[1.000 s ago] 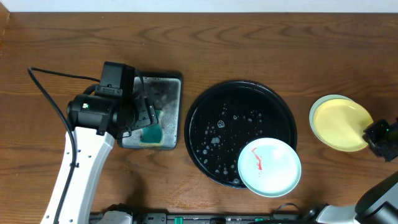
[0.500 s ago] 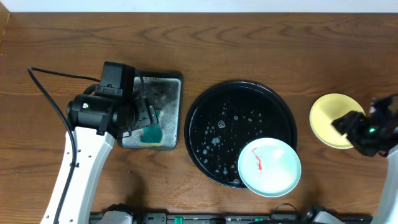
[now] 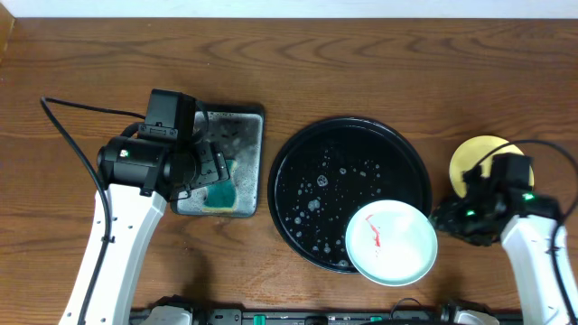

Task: Clean dirty plates on tray and stack at the side
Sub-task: 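Stack the yellow plate onto the pale green plate at the right, then grip the remaining pale green plate rim with the right gripper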

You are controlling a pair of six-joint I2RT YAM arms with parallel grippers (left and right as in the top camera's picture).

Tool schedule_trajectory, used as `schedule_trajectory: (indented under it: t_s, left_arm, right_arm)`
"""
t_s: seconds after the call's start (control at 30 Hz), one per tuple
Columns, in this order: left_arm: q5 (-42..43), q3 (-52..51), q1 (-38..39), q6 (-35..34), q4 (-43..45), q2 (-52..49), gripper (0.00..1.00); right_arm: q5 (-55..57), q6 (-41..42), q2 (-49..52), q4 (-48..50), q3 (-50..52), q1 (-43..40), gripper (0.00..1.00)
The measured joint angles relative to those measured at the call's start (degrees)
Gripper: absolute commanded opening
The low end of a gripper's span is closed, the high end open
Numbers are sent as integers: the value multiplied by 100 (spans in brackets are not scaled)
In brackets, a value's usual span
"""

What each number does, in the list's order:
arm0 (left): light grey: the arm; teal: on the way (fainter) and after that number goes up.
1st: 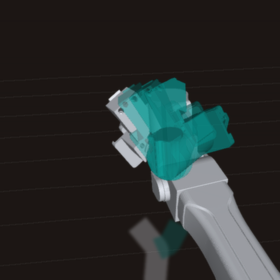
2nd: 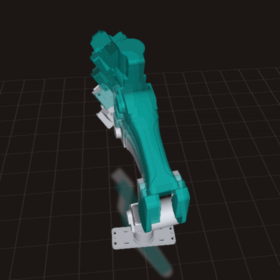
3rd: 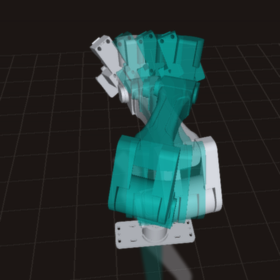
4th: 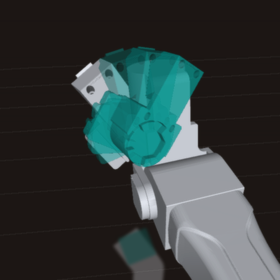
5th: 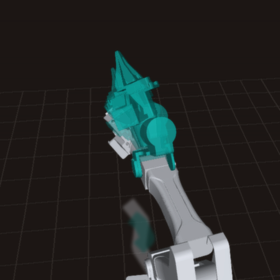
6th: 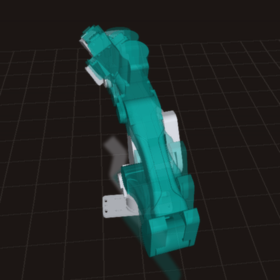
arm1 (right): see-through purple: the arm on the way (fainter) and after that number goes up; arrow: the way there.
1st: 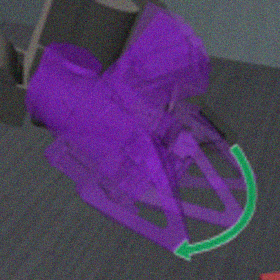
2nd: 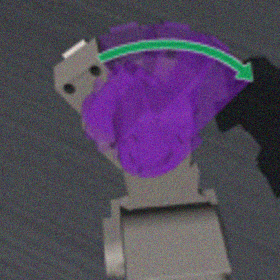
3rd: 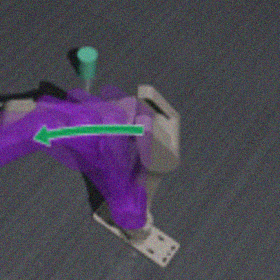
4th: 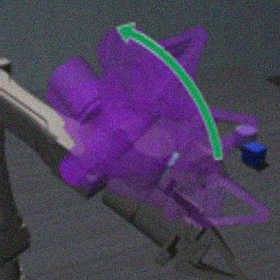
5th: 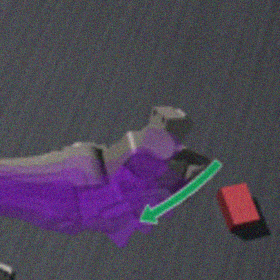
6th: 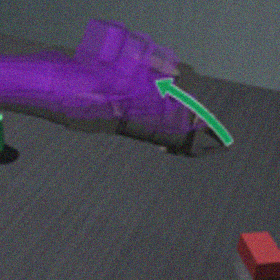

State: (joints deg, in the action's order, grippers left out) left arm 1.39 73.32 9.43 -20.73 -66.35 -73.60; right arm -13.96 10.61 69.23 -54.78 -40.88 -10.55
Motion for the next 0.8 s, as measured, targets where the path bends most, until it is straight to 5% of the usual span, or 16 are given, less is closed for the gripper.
schedule_trajectory:
  t_s: [0.1, 0.23, 0.53, 0.8]
  left_arm:
    - [0, 0, 0, 0, 2, 0, 84]
    - [0, 0, 0, 0, 4, 0, 84]
    - [-2, 0, 0, 0, 7, 0, 83]
    - [-2, 0, 0, 0, 4, 0, 84]
  right_arm:
    - [103, 319, 2, 258, 398, 345, 36]
    - [210, 616, 2, 522, 699, 597, 1]
    - [105, 787, 2, 560, -173, 629, 1]
    - [79, 807, 114, 1880, -546, 946, 1]
